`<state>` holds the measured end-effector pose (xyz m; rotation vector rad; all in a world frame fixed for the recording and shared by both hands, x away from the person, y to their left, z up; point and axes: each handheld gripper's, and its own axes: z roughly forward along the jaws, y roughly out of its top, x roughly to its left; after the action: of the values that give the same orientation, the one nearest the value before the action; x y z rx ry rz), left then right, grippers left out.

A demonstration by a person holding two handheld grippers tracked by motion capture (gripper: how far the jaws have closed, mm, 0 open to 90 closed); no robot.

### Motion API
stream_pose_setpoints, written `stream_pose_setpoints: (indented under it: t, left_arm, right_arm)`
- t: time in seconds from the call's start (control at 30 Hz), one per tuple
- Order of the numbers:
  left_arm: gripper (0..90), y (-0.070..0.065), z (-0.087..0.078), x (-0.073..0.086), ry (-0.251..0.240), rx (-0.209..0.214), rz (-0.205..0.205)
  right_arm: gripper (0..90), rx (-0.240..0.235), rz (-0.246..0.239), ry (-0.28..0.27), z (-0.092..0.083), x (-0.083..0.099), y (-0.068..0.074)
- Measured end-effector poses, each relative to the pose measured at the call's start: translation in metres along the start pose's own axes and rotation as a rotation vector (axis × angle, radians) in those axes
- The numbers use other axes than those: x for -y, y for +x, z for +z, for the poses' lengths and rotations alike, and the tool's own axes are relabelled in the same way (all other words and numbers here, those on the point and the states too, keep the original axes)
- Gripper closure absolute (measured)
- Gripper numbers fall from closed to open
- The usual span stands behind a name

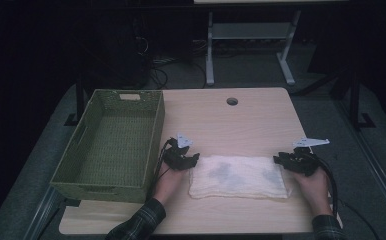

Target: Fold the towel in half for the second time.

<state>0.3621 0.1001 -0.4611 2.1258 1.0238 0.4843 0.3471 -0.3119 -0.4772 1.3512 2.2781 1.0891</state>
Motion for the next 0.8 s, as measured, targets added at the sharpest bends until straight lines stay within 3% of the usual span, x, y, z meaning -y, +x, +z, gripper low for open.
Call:
stream_pose_setpoints:
  t: [0.17,0.4,0.47,0.63,0.7,0.8]
  left_arm:
    - [51.1,0.0030,0.0035,0.0008,0.019,0.004,-0.005]
    - [56.4,0.0014,0.0070,0.0035,0.059,0.039,0.012]
    - [61.4,0.0014,0.0069,0.0036,0.059,0.057,0.010]
    - [83.8,-0.0025,0.0071,0.0021,0.064,0.096,0.016]
    - [86.5,-0.0021,0.0067,0.0009,0.074,0.096,0.003]
    - [87.1,-0.0026,0.0043,-0.0021,0.047,0.124,-0.007]
  right_arm:
    - [77.4,0.010,-0.052,0.010,0.0009,-0.0010,0.0058]
    - [83.7,-0.010,-0.044,0.016,0.0010,-0.0010,0.0066]
    - [84.8,-0.012,-0.047,0.016,0.0012,-0.0012,0.0068]
    - [86.6,-0.007,-0.055,0.027,0.0009,-0.0027,0.0077]
    - [87.0,0.014,-0.068,0.028,0.0003,-0.0032,0.0071]
    - [87.3,0.059,-0.062,0.035,-0.0036,-0.0033,0.0022]
